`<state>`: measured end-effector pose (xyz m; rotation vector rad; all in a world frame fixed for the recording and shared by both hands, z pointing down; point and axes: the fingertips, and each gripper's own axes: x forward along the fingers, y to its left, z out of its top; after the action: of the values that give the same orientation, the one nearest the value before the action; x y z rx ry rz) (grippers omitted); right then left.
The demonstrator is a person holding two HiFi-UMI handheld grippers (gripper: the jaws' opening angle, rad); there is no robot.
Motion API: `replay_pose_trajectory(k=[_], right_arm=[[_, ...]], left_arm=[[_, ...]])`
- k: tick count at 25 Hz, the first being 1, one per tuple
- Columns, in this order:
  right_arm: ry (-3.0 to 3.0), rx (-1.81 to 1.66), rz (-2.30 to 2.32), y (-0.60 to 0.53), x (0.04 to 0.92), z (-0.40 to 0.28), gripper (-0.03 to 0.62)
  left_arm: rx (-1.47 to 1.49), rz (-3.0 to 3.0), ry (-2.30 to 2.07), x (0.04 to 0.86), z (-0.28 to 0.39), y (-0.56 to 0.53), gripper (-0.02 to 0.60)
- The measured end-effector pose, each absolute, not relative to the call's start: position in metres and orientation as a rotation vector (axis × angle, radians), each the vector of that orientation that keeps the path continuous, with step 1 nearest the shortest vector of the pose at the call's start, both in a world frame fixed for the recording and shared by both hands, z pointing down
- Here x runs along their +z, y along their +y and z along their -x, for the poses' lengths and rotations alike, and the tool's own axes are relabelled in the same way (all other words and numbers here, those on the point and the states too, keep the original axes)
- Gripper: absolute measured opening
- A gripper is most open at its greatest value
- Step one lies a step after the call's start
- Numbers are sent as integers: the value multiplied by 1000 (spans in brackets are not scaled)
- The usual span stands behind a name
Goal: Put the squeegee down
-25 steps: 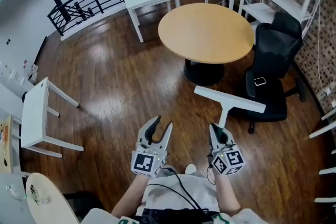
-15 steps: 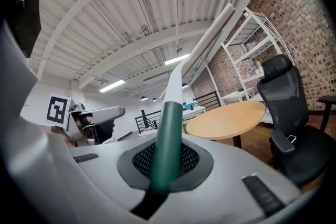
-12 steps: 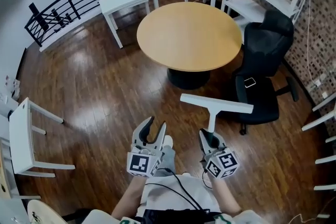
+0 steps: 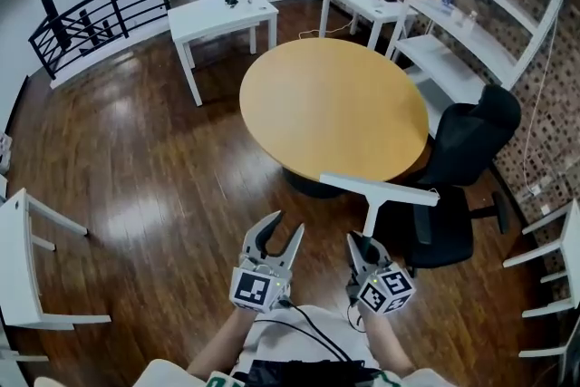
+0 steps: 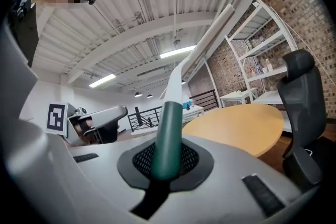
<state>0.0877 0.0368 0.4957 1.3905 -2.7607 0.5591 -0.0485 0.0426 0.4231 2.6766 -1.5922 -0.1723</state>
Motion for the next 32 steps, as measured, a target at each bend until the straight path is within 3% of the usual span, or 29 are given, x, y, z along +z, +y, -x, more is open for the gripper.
replay_pose_trajectory(k=[15,20,32], right_arm=[[-2642,620,-1451,-102,547,-87,23],[-2605,550,-1402,-182,561,-102,21],[-2548,766,-1321,-354,616,-156,23]], left_arm=[[-112,-2612,-1529,467,74,-97,156],[-78,-2625,-1548,463,58,-182,156],[83,-2648,-1585,481,11,-360,156]])
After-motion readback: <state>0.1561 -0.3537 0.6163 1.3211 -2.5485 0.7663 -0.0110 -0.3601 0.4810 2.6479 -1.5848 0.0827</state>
